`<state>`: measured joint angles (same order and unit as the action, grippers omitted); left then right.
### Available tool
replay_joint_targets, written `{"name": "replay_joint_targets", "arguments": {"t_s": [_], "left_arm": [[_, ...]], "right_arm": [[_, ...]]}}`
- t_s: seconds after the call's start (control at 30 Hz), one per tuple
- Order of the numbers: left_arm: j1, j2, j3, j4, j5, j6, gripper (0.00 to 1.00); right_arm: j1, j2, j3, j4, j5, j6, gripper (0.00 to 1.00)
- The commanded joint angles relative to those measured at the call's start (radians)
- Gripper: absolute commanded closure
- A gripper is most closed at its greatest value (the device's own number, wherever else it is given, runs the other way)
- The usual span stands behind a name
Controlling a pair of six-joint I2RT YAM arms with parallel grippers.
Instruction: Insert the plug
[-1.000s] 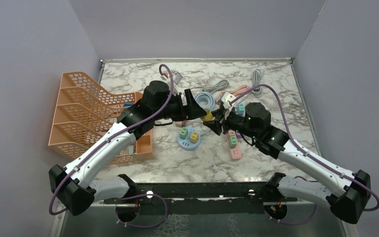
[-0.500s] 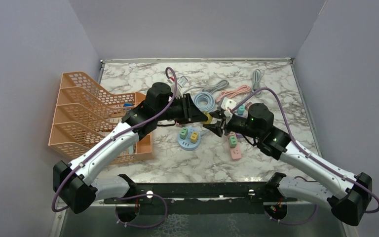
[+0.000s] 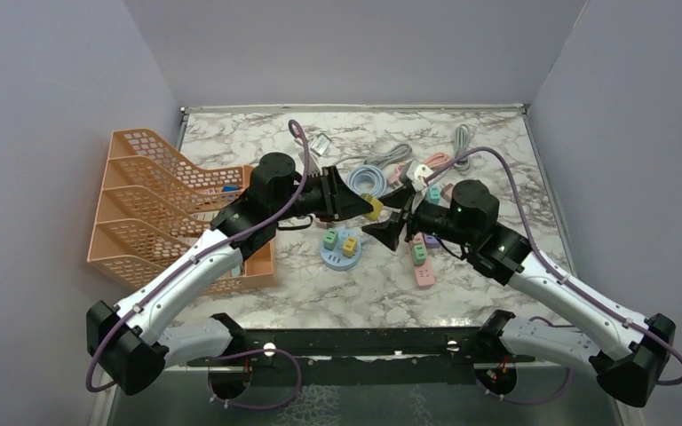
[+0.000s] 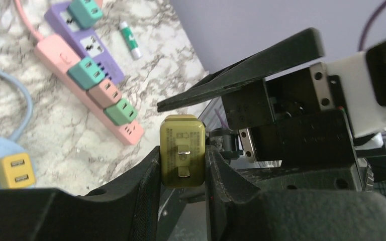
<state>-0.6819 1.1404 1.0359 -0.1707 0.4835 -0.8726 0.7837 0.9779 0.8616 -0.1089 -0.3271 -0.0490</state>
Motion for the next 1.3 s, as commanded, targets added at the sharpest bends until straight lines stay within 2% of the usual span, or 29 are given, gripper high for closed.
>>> {"name": "replay_joint_targets", "arguments": {"t_s": [0.0, 0.27, 0.37, 0.47, 0.63, 0.77, 0.93, 1.27], "left_arm": [[-0.001, -0.07, -0.013, 0.173, -0.002, 0.056, 0.92], [-0.001, -0.14, -0.027, 0.363, 0.077, 0.024, 0.92], [-0.001, -0.161, -0.032, 0.409, 0.09, -0.025, 0.92], [-0.001, -0.171, -0.045, 0.444, 0.095, -0.104, 0.93], [-0.001, -0.182, -0.038, 0.448, 0.094, -0.169, 0.94], [-0.001, -0.199, -0.033, 0.448, 0.097, -0.199, 0.94], [-0.001, -0.234, -0.053, 0.399, 0.081, -0.182, 0.94], [-0.001, -0.265, -0.1, 0.419, 0.063, -0.208, 0.93]], "right_arm": [[0.002, -0.064, 0.044, -0.03, -0.015, 0.231, 0.3], [0.002, -0.106, 0.103, -0.073, -0.039, 0.642, 0.3], [0.001, -0.119, 0.075, 0.037, -0.068, 0.749, 0.3], [0.002, -0.097, 0.024, 0.245, -0.179, 0.838, 0.33], [0.002, -0.035, 0.07, 0.381, -0.235, 0.896, 0.38], [0.002, -0.046, 0.06, 0.479, -0.164, 0.961, 0.4], [0.001, -0.036, 0.039, 0.562, -0.109, 1.033, 0.51], [0.002, -0.02, 0.007, 0.651, -0.064, 1.1, 0.73]]}}
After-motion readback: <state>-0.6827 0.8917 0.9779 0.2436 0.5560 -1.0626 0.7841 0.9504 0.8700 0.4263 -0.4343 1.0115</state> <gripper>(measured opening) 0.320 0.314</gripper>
